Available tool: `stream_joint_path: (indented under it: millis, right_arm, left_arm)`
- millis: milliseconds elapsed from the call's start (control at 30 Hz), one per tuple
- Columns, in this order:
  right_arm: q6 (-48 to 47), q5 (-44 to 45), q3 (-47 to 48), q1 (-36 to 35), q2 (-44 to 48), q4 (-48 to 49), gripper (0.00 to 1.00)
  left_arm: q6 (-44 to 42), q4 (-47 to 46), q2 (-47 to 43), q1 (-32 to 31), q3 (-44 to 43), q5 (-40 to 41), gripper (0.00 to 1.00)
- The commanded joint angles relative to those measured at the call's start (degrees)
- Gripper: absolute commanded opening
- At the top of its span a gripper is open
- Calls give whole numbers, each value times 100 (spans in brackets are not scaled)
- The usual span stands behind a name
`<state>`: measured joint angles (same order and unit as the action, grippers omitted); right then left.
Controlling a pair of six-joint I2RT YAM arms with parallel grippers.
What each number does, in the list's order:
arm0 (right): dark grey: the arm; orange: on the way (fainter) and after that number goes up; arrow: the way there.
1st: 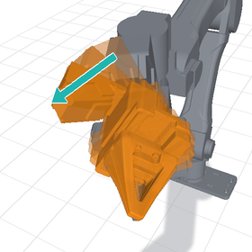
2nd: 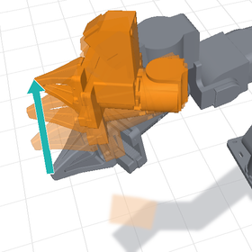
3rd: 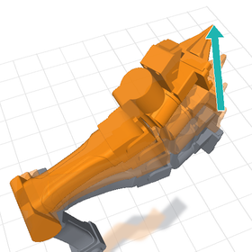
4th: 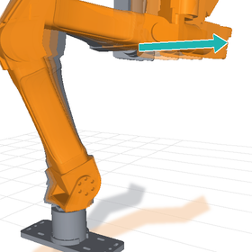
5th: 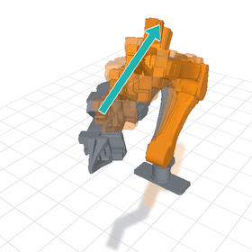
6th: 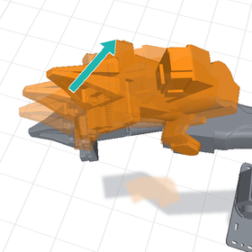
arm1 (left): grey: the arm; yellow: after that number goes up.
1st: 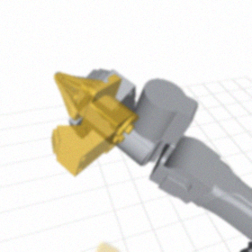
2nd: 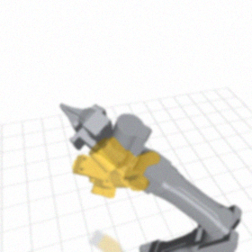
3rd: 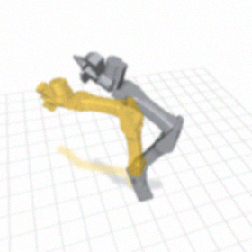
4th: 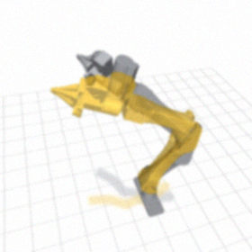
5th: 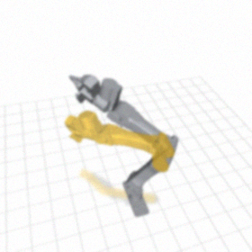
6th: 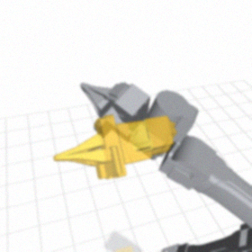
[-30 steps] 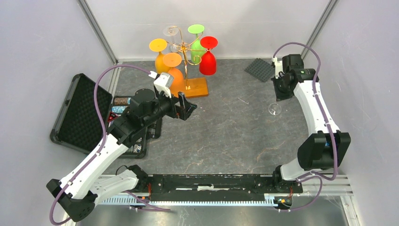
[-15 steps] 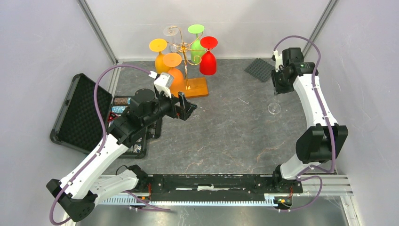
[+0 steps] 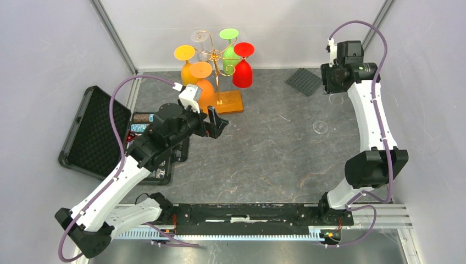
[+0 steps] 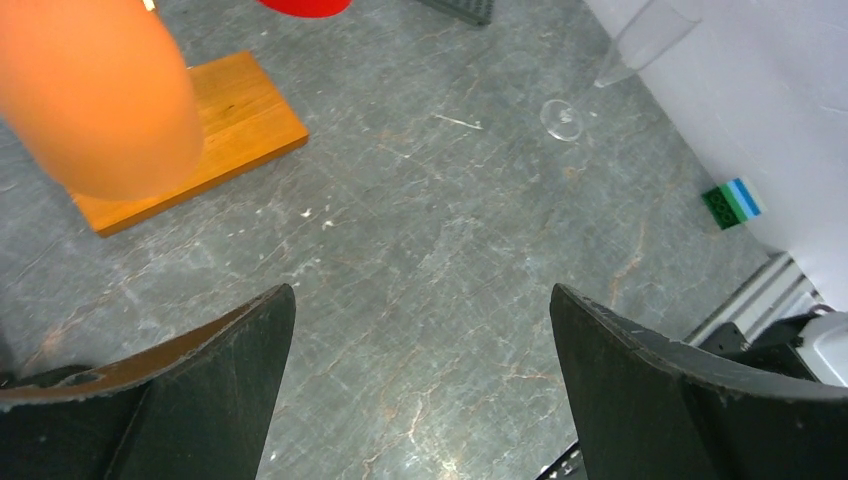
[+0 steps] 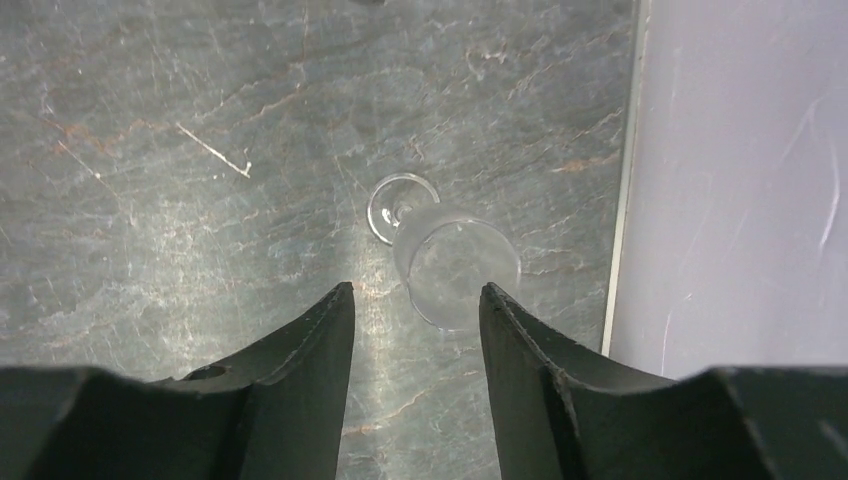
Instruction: Take the wine glass off the wine glass rack
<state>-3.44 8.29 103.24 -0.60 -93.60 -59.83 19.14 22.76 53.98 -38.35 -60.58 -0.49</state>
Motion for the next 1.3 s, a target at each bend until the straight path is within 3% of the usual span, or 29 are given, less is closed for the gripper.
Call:
stream_joint_path:
  millis: [0, 67, 233, 400, 567, 767, 1000, 1267]
  right_arm:
    - [296, 213, 383, 22, 324, 299, 55]
    - [574, -136, 109, 20, 662, 817, 55]
    - [1576, -1902, -1601, 25, 1812, 2986, 56]
    - [3788, -2991, -3591, -92, 2574, 5778, 56]
    - [5480, -3188, -4338, -592, 2434, 7544, 61]
    - [6389, -2476, -4508, -1534, 1837, 9298, 78]
    - [6905, -1773, -3056, -2147, 441, 9034, 78]
    - [6917, -536, -2071, -2313, -234, 8218, 73]
  left_arm:
    - [-179, 181, 16, -6, -349, 671, 100]
    - [-134, 333, -13, 2, -473, 1013, 100]
    - [-125, 319, -253, 12, -533, 1613, 100]
    - [-96, 193, -546, 20, -537, 2121, 100]
    - [348, -212, -810, 64, -444, 2410, 100]
    - [473, -131, -728, 130, -570, 2235, 100]
    - [84, -445, -982, 152, -245, 1996, 100]
    - [-70, -601, -1167, 152, 3, 2055, 100]
